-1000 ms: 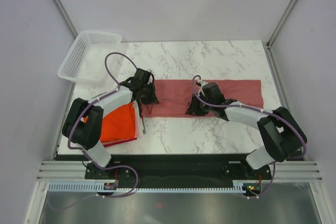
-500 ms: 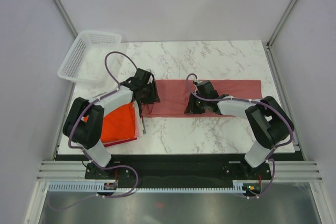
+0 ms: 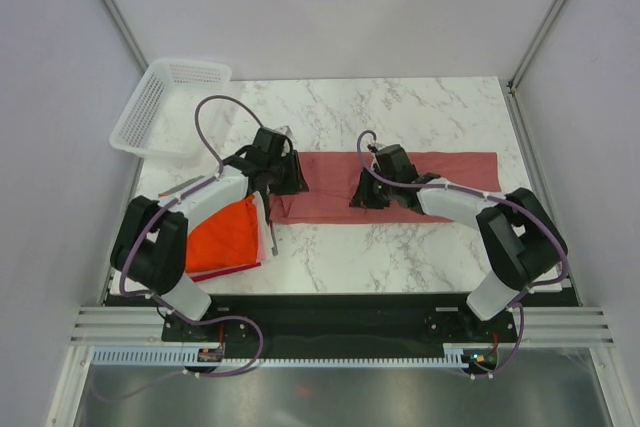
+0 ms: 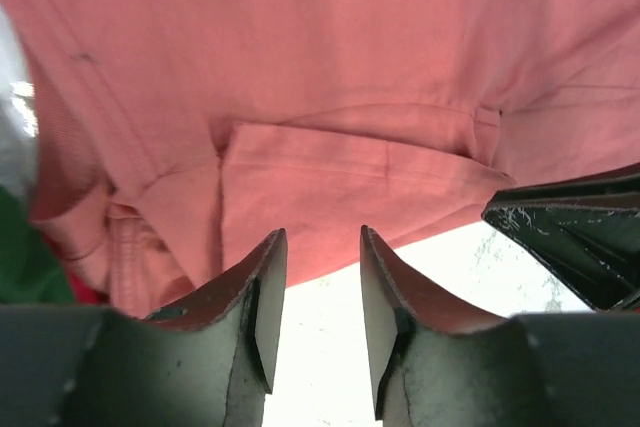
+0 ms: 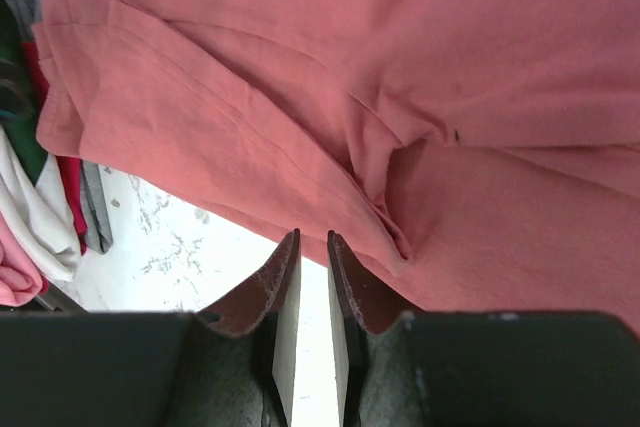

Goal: Fold and stack the t-shirts
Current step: Fold the tshirt

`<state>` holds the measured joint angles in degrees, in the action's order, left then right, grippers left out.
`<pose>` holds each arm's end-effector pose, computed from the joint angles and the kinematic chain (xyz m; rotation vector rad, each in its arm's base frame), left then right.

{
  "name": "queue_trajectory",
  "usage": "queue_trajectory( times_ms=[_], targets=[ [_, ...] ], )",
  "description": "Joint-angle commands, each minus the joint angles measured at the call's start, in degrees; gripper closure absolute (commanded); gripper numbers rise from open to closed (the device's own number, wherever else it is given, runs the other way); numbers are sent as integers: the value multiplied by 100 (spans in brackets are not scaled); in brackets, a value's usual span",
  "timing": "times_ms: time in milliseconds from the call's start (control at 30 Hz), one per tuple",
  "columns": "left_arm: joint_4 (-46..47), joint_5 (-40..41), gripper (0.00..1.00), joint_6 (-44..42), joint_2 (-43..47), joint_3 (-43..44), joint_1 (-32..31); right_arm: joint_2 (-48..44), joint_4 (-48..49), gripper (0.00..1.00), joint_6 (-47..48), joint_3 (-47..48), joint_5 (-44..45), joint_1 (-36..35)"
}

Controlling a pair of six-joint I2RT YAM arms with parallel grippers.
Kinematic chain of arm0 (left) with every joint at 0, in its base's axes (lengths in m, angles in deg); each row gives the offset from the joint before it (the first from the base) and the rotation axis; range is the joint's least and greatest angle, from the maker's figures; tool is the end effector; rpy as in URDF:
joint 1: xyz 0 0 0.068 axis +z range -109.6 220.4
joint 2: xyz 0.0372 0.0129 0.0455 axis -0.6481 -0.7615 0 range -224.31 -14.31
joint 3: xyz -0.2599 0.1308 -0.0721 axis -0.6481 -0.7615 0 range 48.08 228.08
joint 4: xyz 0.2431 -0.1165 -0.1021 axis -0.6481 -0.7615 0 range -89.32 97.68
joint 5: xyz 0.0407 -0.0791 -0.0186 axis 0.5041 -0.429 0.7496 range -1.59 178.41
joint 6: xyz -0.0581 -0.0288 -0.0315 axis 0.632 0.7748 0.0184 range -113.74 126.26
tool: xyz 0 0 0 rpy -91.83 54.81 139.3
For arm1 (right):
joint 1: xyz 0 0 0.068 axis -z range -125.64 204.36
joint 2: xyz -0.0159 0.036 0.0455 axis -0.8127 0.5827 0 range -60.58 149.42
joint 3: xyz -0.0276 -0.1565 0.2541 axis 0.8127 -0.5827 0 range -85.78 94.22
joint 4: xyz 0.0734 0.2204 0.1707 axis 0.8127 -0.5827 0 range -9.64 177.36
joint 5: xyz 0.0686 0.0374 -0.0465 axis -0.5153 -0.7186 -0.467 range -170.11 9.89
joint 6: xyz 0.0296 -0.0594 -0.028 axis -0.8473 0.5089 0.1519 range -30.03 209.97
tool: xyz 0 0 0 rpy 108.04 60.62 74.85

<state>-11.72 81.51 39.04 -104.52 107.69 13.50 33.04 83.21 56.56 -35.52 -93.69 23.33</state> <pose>0.3290 -0.1748 0.2157 -0.0744 2.5298 -0.5905 0.3077 0.2014 0.1632 -0.0644 2.5274 0.7778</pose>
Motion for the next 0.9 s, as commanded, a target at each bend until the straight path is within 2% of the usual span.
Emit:
queue_trajectory(
  times_ms=[0,67,233,467,733,833,867],
  targets=[
    [138,-374,61,10,-250,77,-79,164,28,77,-78,265,65,-18],
    [217,-348,67,10,-330,-11,-88,252,36,78,-113,248,215,-9],
    [366,-269,74,10,-479,-354,-88,578,-34,80,-149,239,453,105],
    [437,74,78,80,-796,-547,-79,631,-96,81,-96,63,672,290],
    [314,276,76,10,-612,-179,-211,-98,-288,68,264,28,655,290],
    [42,557,72,-17,-462,58,-307,-423,-508,65,457,37,865,290],
    [-89,662,65,-17,-323,103,-351,-502,-526,65,502,28,910,290]
  ],
)
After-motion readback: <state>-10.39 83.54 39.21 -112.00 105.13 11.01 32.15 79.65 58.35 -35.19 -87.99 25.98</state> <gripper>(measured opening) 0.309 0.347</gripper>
